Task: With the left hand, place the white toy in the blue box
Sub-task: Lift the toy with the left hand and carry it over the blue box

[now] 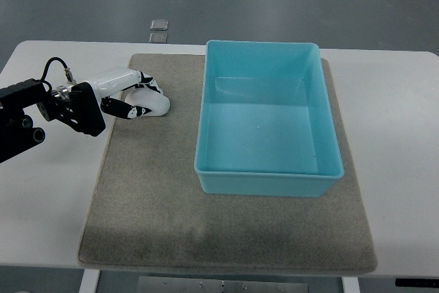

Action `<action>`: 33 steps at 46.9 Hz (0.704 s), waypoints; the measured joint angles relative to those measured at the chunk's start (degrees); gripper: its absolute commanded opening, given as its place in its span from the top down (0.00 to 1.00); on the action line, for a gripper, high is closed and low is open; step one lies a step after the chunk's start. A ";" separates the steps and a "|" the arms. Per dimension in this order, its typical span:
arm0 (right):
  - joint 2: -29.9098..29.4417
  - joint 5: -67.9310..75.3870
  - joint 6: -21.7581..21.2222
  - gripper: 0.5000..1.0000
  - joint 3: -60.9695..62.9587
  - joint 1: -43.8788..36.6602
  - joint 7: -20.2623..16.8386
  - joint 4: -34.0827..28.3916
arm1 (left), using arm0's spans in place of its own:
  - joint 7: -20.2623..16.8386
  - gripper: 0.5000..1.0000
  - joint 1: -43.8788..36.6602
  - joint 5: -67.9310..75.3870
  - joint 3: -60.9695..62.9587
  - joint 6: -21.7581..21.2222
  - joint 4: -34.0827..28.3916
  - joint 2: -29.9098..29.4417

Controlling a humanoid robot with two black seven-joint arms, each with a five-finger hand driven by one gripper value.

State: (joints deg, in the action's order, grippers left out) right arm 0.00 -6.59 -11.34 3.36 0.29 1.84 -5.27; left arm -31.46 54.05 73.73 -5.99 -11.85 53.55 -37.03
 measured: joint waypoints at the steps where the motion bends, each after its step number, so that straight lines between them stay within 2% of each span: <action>1: 0.00 0.00 0.00 0.13 -0.01 -0.01 0.00 0.00 | 0.00 1.00 0.30 -0.12 -0.11 0.00 -0.01 -0.07; 18: 0.00 0.00 0.00 0.13 0.02 -0.03 0.01 0.00 | 0.12 1.00 9.84 -0.64 -6.72 1.11 -0.62 -0.86; 33: 0.00 0.00 0.00 0.13 0.02 0.01 0.00 0.00 | 0.18 1.00 12.90 0.43 -6.43 1.31 1.72 9.20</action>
State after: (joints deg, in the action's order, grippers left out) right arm 0.00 -6.59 -11.34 3.37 0.30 1.84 -5.27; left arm -31.28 66.95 74.16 -12.42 -10.54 55.27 -27.83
